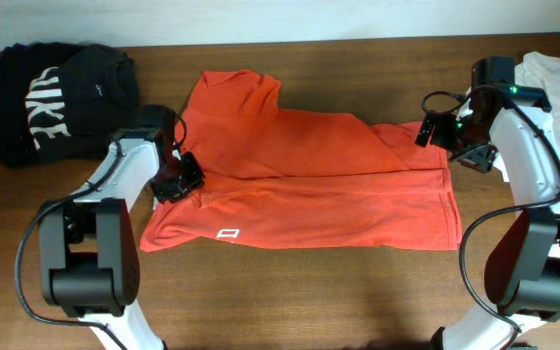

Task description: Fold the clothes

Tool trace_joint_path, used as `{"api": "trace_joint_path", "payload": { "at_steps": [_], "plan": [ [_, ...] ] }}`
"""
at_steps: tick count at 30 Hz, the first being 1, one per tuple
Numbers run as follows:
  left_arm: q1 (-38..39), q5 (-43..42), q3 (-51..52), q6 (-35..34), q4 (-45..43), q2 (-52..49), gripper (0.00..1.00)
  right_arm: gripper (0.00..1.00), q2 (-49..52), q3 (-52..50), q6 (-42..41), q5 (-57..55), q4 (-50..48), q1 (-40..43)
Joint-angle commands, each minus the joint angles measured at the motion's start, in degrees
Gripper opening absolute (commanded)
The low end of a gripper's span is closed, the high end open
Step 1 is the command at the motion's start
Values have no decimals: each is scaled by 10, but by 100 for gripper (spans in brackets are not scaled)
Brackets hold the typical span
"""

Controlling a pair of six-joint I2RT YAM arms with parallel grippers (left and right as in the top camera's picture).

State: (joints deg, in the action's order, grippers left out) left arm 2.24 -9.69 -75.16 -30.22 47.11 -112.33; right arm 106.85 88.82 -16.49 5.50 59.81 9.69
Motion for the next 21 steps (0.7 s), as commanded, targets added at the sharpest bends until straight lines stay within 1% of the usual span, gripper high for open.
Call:
{"api": "trace_joint_path", "payload": {
  "at_steps": [1,2,3,4,5,6,7,10,12,13,14,17,21],
  "plan": [
    [2,-4,-43,3,24,-7,34,99,-3,-5,2,-1,0,-3],
    [2,-4,-42,3,17,-7,24,99,-3,-5,2,-1,0,-3],
    [2,-4,-42,3,12,-7,20,99,-3,-5,2,-1,0,-3],
    [2,-3,-42,3,12,-7,20,99,-3,-5,2,-1,0,-3],
    [2,1,-42,3,16,-7,27,99,-3,-5,2,-1,0,-3],
    [2,6,-42,3,28,-7,36,99,-3,-5,2,-1,1,-3],
    [2,11,-42,3,36,-7,40,99,-3,-5,2,-1,3,-3],
    [2,9,-38,3,35,-14,40,99,-3,-5,2,-1,7,-3],
    [2,9,-38,3,25,-14,14,99,-3,-5,2,-1,11,-3],
    [2,9,-38,3,24,-14,4,99,-3,-5,2,-1,11,-3],
    [2,9,-38,3,24,-14,1,99,-3,-5,2,-1,11,-3],
    [2,4,-39,3,19,-14,1,99,-3,-5,2,-1,11,-3],
    [2,2,-39,2,-66,-14,1,99,-3,-5,2,-1,11,-3]
  ]
}}
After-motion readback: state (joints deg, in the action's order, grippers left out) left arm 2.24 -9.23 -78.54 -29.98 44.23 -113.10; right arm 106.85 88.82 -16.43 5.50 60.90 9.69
